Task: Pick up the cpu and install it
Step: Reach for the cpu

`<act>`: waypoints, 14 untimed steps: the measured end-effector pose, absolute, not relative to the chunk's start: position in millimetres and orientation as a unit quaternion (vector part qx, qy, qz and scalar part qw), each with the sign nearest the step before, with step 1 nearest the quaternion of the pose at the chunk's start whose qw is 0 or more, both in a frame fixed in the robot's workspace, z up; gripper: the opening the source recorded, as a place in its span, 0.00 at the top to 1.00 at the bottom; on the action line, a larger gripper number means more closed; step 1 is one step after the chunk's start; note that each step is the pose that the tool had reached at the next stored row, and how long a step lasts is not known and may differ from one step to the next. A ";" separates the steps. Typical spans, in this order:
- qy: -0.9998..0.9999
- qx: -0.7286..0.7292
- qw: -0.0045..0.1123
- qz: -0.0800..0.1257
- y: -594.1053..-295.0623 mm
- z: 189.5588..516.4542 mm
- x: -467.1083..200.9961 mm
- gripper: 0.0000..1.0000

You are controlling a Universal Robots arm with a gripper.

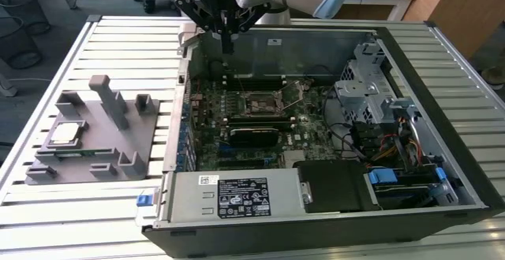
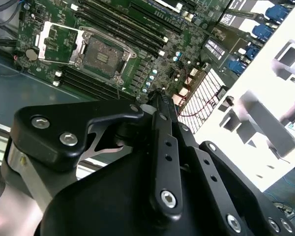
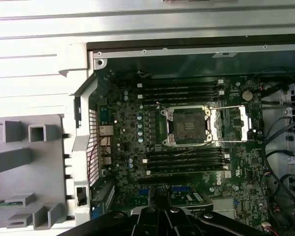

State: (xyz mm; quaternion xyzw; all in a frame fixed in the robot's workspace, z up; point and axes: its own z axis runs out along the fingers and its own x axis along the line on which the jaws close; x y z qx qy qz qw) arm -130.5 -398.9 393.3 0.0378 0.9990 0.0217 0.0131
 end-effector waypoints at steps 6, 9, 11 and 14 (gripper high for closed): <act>0.999 0.038 0.013 0.022 -398.9 393.3 -136.1 0.89; 0.999 0.038 0.013 0.022 -398.9 393.3 -139.0 0.89; 0.999 0.038 0.013 0.022 -398.9 393.2 -140.7 0.89; 0.999 0.038 0.013 0.022 -398.9 393.3 -143.3 0.89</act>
